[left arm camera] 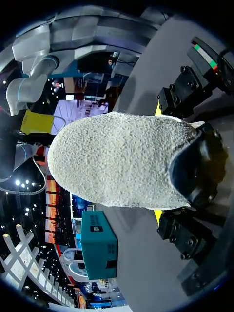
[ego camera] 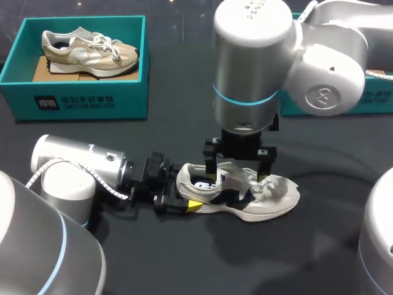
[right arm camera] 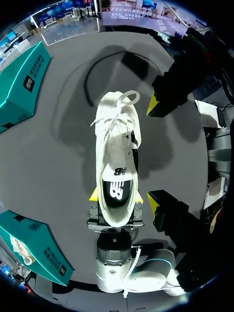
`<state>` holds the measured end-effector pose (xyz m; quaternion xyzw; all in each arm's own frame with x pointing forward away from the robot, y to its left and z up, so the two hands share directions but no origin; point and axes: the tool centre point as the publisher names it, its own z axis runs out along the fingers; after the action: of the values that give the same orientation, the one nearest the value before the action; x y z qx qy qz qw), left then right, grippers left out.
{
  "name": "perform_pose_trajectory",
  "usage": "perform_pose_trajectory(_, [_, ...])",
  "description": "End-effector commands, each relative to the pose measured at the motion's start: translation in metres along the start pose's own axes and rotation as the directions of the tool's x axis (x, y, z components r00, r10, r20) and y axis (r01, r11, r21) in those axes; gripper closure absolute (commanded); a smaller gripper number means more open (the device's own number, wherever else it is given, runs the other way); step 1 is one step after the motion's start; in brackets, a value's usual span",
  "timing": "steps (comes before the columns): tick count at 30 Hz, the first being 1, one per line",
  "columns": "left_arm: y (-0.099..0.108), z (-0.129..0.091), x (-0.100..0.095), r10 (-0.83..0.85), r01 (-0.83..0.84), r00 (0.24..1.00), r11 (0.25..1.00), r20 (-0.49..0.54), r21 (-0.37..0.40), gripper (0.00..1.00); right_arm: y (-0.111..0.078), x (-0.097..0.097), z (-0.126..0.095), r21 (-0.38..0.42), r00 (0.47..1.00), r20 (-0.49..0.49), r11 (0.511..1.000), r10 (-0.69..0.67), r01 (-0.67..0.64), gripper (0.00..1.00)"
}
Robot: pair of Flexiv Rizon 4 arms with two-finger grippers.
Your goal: Take the shoe out of the shoebox, open the shoe tongue, remove and reinsert the insole, then place the shoe into the shoebox
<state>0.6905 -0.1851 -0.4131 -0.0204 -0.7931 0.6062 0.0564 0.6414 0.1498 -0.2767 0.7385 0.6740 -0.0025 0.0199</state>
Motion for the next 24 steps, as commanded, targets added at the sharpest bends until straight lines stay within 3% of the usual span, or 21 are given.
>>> perform_pose_trajectory(1, [0.001,0.0,0.0,0.0,0.0,1.0,1.0,-0.002,-0.003,1.0,0.004,0.021,0.014,0.0,0.995,0.096,1.0,-0.012,0.013,0.0])
perform_pose_trajectory(24, [0.001,0.0,0.0,0.0,0.0,1.0,1.0,-0.002,-0.003,1.0,0.025,0.02,0.044,0.004,0.98,0.197,1.0,-0.011,0.011,0.0])
